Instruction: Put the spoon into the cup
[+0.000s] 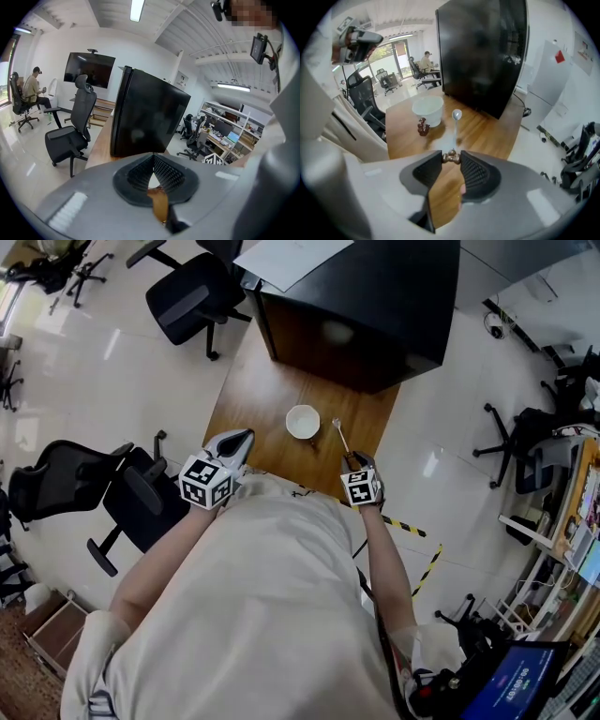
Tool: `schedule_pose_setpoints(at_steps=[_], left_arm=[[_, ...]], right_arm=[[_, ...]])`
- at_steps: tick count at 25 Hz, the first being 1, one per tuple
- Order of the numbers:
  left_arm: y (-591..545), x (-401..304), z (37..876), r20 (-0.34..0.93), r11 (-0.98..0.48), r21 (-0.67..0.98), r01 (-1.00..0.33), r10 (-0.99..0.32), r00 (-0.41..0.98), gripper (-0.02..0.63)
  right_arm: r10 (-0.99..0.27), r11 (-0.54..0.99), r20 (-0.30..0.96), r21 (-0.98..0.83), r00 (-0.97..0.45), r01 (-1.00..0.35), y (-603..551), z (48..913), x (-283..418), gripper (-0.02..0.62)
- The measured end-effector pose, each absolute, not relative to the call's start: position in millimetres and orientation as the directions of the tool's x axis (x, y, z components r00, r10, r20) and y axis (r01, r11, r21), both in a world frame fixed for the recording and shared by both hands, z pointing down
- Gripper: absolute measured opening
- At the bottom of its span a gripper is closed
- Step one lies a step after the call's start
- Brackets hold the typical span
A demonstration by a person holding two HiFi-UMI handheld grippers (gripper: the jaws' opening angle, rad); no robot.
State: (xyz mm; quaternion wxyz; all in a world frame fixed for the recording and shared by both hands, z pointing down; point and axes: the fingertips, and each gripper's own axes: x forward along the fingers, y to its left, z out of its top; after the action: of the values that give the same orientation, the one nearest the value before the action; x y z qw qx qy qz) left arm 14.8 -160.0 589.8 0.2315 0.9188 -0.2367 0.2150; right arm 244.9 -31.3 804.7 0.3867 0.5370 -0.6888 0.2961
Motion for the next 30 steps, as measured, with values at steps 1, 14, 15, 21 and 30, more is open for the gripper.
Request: schedule_pose_setpoints(at_steps=[1, 14, 15, 21, 30], left_arm=[[-161.0, 15.4, 589.8, 0.501, -0.782, 0.325, -0.532, -0.335, 0.798, 0.000], [-168.7, 3.6, 589.2, 0.460, -0.761, 0.357, -0.541, -0.361, 0.811, 0.000], [-168.9, 1.8, 589.3, 0.458, -0.760, 0.359, -0.542, -0.363, 0.812, 0.000], [-168.6, -9.4, 591.8, 0.448, -0.741, 0.379, -0.554, -0.377, 0.811, 0.000], [-168.6, -35.6, 593.0, 0.446, -0.712, 0.387, -0.586, -0.411, 0.795, 0.000]], right_arm=[[-0.516, 0.255, 0.847, 0.009, -0.128, -0.967, -33.4, 795.8, 244.1, 0.125], [-0.454, 0.449, 0.859, -0.009, -0.237, -0.894, -67.6, 753.3, 184.7, 0.126], [-0.439, 0.464, 0.866, -0.010, -0.240, -0.886, -69.6, 754.5, 179.8, 0.126], [-0.348, 0.513, 0.910, -0.015, -0.225, -0.858, -77.3, 767.4, 164.9, 0.126], [-0.294, 0.509, 0.941, 0.004, -0.169, -0.861, -87.6, 777.3, 164.2, 0.126]])
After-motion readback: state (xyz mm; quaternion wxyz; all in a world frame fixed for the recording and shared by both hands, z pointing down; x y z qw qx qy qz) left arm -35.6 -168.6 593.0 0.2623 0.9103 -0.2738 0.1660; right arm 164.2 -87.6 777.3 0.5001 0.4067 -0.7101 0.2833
